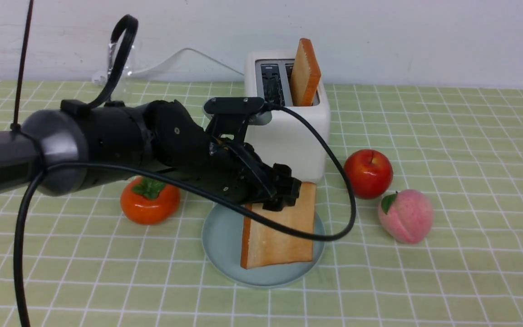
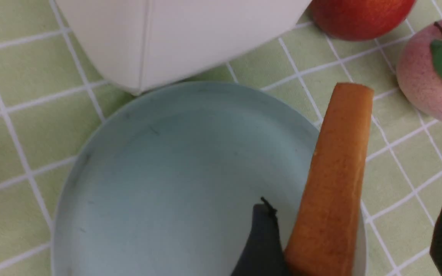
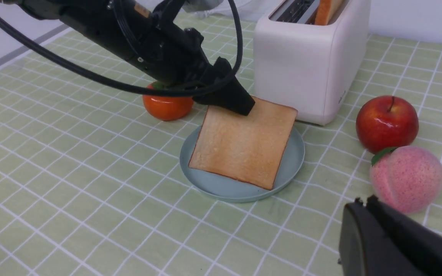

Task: Take toasted bread from bread machine on green coffee tablecloth place on plate.
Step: 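Place the slice of bread on the plate with the left gripper, then grasp the toast slice in the toaster and pull it up out of the slot with the right gripper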

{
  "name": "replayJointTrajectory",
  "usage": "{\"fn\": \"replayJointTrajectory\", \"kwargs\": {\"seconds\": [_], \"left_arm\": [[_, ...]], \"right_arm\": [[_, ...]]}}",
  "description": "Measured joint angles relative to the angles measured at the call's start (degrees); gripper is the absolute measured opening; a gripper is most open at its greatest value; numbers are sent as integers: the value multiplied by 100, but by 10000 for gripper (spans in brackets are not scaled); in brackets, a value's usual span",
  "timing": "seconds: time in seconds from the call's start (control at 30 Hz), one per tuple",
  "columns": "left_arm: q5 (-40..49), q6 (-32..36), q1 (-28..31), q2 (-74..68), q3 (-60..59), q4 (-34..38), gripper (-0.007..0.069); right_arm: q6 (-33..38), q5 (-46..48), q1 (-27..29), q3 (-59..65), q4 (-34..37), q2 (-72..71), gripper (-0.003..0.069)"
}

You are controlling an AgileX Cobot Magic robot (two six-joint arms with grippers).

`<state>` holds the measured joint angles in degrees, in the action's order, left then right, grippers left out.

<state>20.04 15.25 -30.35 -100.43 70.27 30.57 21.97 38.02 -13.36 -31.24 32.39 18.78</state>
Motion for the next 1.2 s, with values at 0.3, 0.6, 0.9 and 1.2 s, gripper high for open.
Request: {"fn": "replayJointTrajectory", "kwargs": {"seconds": [0.3, 0.6, 0.9, 1.2], "left_arm": [[-100, 0, 167, 165, 0, -657, 536], [278, -2, 390, 1157, -5, -984, 250], [1222, -7, 390, 3037, -287, -1093, -13], [856, -7, 390, 6019, -2397, -773, -13]], "right_arm": [[111, 12, 0, 0, 10, 0, 3], [130, 90, 0, 0, 15, 0, 3], [138, 366, 0, -370, 22, 588, 3], [311, 125, 0, -1007, 208, 2371, 3]]}}
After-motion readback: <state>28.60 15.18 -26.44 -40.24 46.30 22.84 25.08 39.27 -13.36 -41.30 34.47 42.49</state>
